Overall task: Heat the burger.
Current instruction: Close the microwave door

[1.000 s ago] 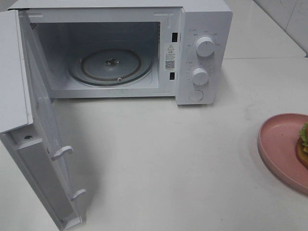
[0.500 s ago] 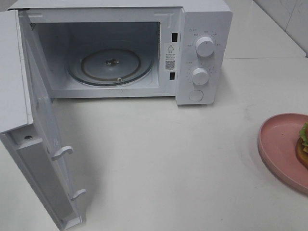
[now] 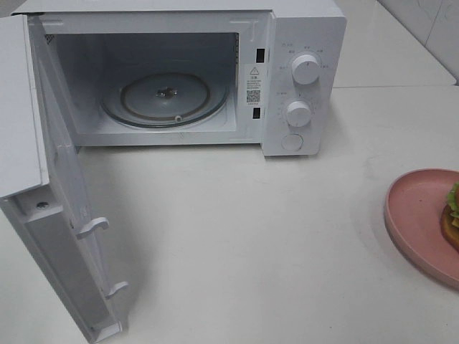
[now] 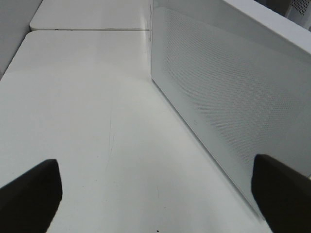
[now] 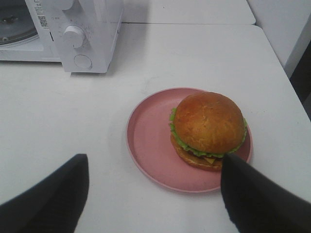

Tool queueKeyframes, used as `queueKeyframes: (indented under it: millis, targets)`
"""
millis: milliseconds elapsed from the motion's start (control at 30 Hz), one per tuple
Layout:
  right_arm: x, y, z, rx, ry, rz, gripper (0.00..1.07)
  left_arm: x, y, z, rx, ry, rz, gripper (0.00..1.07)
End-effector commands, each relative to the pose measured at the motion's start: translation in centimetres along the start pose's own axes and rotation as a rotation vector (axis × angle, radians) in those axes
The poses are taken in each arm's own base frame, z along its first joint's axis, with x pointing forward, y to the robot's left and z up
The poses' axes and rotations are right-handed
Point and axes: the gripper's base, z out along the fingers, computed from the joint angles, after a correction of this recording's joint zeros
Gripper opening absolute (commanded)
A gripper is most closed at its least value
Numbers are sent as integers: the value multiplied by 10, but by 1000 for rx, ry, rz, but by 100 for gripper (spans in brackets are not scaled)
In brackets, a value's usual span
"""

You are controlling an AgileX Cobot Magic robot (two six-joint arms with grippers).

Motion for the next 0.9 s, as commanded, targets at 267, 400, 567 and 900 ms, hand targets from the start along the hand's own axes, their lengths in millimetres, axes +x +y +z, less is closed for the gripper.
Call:
queueKeyframes:
  millis: [267,400,567,900]
  targets:
    - [3,0,-3,7,-27,-4,74,-1,0,3,1,19,-8,98]
    - [3,0,-3,7,-27,-4,74,-3,0,6,1,40,-10,98]
    - [3,0,-3,7,-27,-4,74,-8,0,10,0,67,-13,98]
    - [3,0,-3,7,-27,-5,74,-30,2,25,-5,102,-23,67]
